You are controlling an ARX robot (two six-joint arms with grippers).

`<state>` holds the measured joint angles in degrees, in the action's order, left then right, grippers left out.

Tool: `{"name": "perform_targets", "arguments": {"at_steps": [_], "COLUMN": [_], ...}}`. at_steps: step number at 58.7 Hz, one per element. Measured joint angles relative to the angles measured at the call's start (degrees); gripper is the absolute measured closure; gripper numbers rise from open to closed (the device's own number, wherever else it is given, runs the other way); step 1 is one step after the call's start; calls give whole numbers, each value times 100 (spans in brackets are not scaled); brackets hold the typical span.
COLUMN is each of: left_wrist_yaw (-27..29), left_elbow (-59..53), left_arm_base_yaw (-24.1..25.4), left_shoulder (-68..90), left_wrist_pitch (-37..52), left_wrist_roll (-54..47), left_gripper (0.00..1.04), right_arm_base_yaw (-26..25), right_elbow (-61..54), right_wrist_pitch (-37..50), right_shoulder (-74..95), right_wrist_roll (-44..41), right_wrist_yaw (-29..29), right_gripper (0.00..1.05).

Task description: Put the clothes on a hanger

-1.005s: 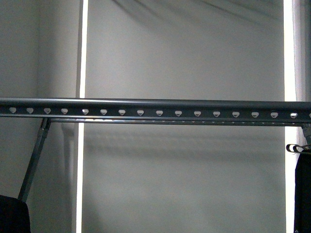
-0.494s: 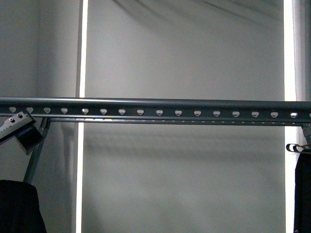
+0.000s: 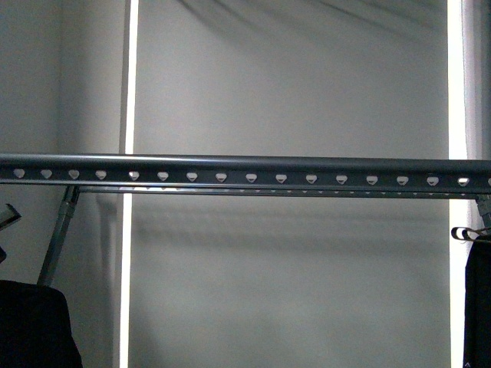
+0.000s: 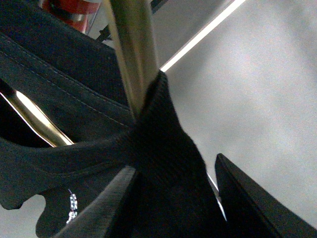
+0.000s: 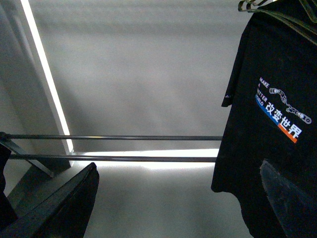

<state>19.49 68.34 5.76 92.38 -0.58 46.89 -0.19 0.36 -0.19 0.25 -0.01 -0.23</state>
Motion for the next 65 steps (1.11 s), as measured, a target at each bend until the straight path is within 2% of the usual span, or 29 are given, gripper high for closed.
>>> {"name": "perform_targets", "arguments": {"at_steps": [3, 14, 31, 47, 57, 65], "left_wrist_yaw": [-66, -520, -1537, -3460, -4113, -4723], "left_elbow": [-28, -348, -1115, -1635, -1666, -1668], "left_arm_base_yaw": [55, 94, 44, -413, -588, -699], "left_shoulder": [2, -48, -763, -1751, -1919, -2151], "left_wrist_pitch": [39, 98, 4, -979, -1231, -879], "left_wrist_roll": [-59, -55, -1088, -3185, -4586, -6113], "left_gripper": [73, 100, 101, 101, 101, 101], "right_arm_base_yaw": [0, 0, 0, 0, 0, 0], "right_elbow": [0, 0, 0, 0, 0, 0], "right_wrist_pitch": [0, 0, 0, 0, 0, 0], "right_shoulder": [0, 0, 0, 0, 0, 0], "right_wrist_roll": [0, 0, 0, 0, 0, 0], "right_wrist_yaw": [0, 0, 0, 0, 0, 0], "right_gripper": [7, 7, 7, 7, 7, 7]}}
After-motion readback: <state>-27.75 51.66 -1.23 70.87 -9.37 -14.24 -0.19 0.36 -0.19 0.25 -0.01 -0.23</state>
